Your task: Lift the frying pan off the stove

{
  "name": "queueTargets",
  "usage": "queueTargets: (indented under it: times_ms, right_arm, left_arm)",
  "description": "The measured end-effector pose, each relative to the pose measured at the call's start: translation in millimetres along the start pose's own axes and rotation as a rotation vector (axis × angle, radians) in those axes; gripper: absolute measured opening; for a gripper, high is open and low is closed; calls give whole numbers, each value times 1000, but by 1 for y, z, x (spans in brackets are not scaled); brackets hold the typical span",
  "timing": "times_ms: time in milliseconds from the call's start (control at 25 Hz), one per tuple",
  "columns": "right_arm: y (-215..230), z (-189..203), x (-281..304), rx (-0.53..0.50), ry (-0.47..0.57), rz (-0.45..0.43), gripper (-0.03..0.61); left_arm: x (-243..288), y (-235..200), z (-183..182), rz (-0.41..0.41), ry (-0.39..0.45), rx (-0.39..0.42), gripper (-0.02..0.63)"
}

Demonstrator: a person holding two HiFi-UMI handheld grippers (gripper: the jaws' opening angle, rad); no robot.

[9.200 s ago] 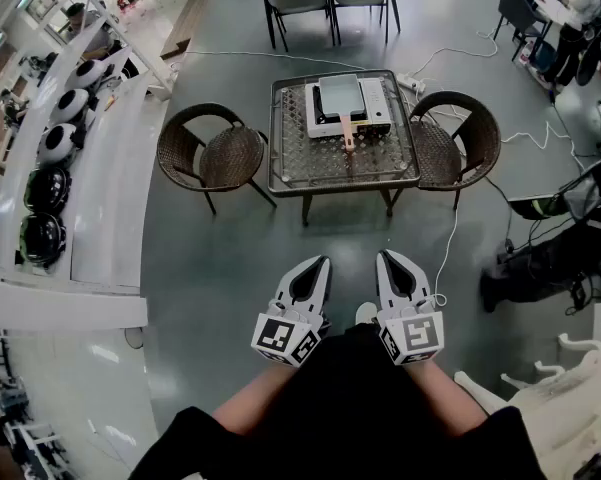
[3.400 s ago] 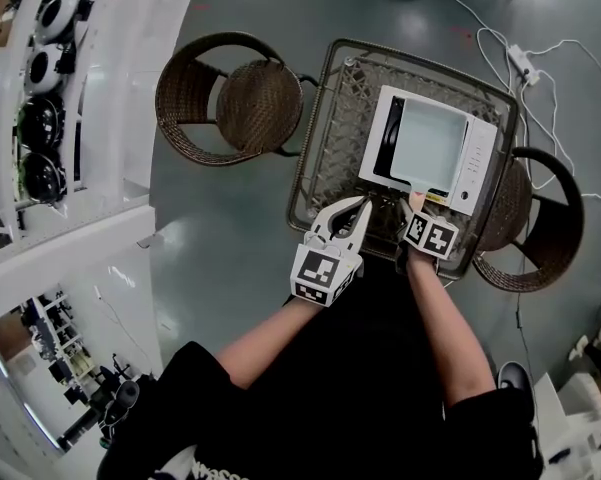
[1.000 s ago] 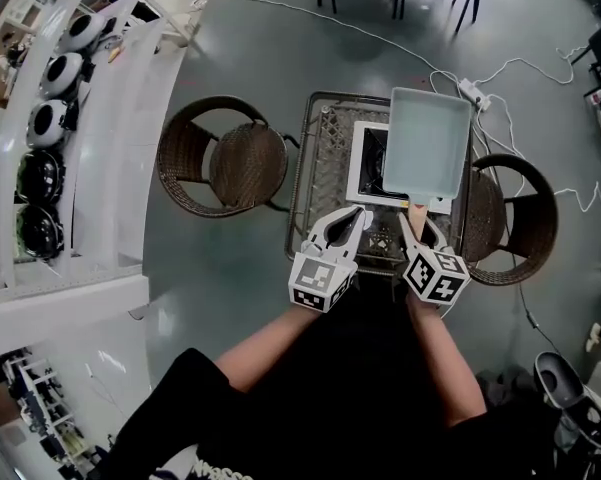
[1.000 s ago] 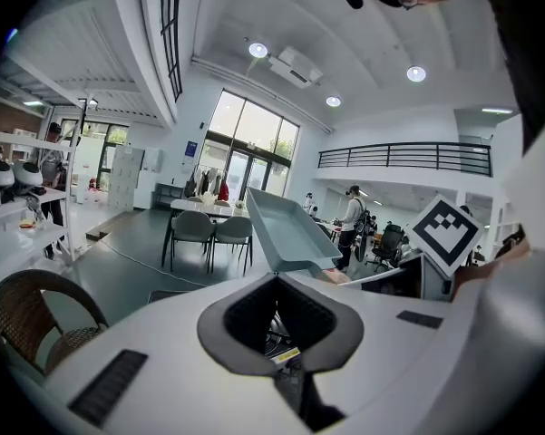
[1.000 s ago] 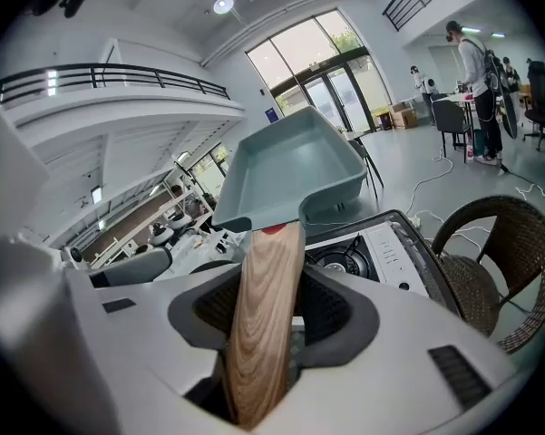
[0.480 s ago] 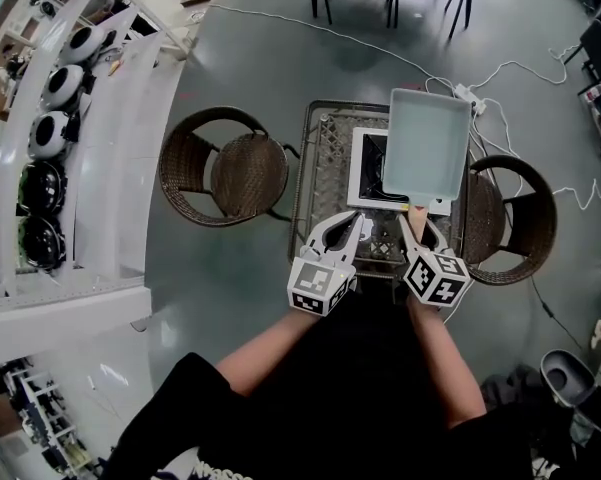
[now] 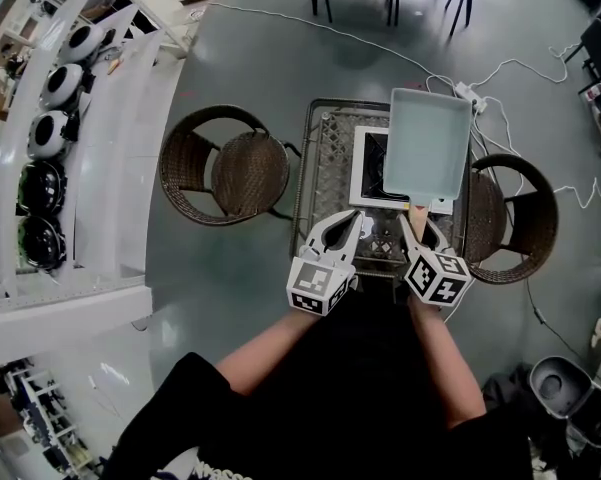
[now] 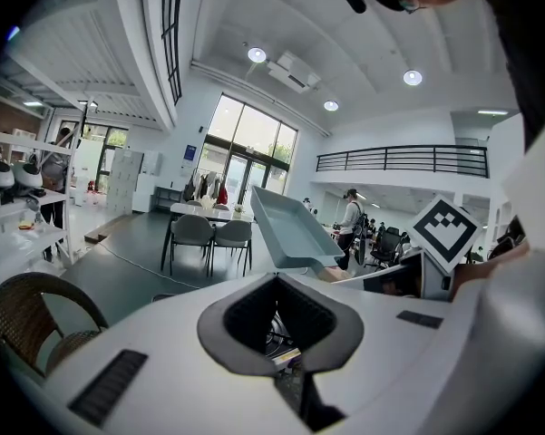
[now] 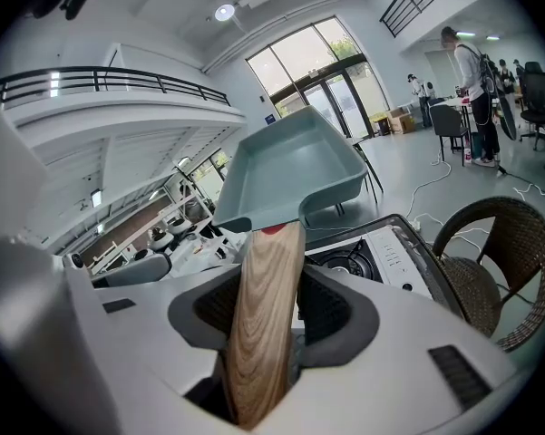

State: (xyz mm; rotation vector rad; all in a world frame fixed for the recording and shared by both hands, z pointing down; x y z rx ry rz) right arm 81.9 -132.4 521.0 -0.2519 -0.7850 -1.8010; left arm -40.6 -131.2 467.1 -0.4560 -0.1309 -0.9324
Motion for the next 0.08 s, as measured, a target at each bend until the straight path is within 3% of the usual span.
queueTargets:
  times_ms: [80]
  right_arm:
    - [0,0,0,2,1,-3,175]
  left_arm:
    - [1,0,-1,1,1,1,14]
Point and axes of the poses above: the fingertips, and each gripper's own axes: x forward along the fingers, y to its right, z out of its underside, the point moved 1 cm from there along -x, backward along the fingers, and after that the axes turned 7 degrees about -x, right-handed, at the moved point
